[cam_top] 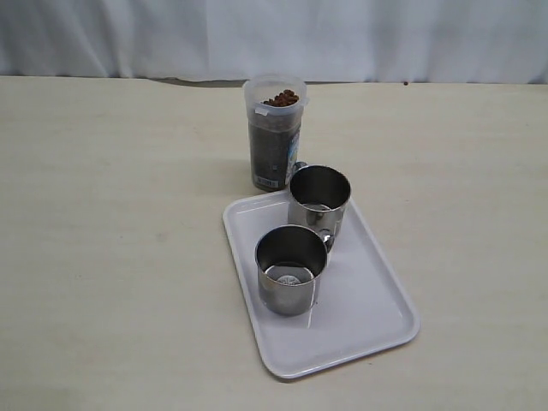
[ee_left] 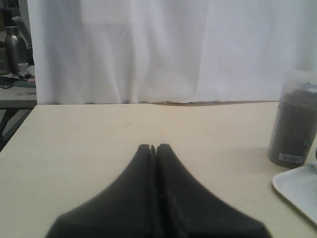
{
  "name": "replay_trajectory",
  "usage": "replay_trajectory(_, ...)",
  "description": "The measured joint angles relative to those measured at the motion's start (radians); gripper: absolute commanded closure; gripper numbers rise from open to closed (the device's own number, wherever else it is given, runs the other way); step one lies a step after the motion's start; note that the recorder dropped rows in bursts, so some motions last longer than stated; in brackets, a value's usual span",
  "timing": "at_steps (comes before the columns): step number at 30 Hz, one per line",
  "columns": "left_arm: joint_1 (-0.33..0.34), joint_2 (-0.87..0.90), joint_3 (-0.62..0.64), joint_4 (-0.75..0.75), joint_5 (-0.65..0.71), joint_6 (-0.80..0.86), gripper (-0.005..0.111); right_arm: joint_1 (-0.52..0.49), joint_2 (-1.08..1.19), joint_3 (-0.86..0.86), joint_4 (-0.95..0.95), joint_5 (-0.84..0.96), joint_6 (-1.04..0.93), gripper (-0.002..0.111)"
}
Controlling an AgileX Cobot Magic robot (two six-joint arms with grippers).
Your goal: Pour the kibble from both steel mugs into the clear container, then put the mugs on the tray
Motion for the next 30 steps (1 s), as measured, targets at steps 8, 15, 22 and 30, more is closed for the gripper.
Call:
replay_trajectory(8, 0.000, 0.000, 0.000, 0.000, 0.000, 0.000, 0.107, 0.000, 0.000, 0.000, -0.014, 0.000, 0.058, 0.103)
replay_trajectory(15, 0.000, 0.000, 0.000, 0.000, 0.000, 0.000, 0.107, 0.000, 0.000, 0.000, -0.202, 0.000, 0.229, 0.103)
replay_trajectory(22, 0.000, 0.000, 0.000, 0.000, 0.000, 0.000, 0.107, 0.000, 0.000, 0.000, -0.229, 0.000, 0.258, 0.103)
replay_trajectory(30, 0.000, 0.000, 0.000, 0.000, 0.000, 0.000, 0.107, 0.000, 0.000, 0.000, -0.231, 0.000, 0.262, 0.103)
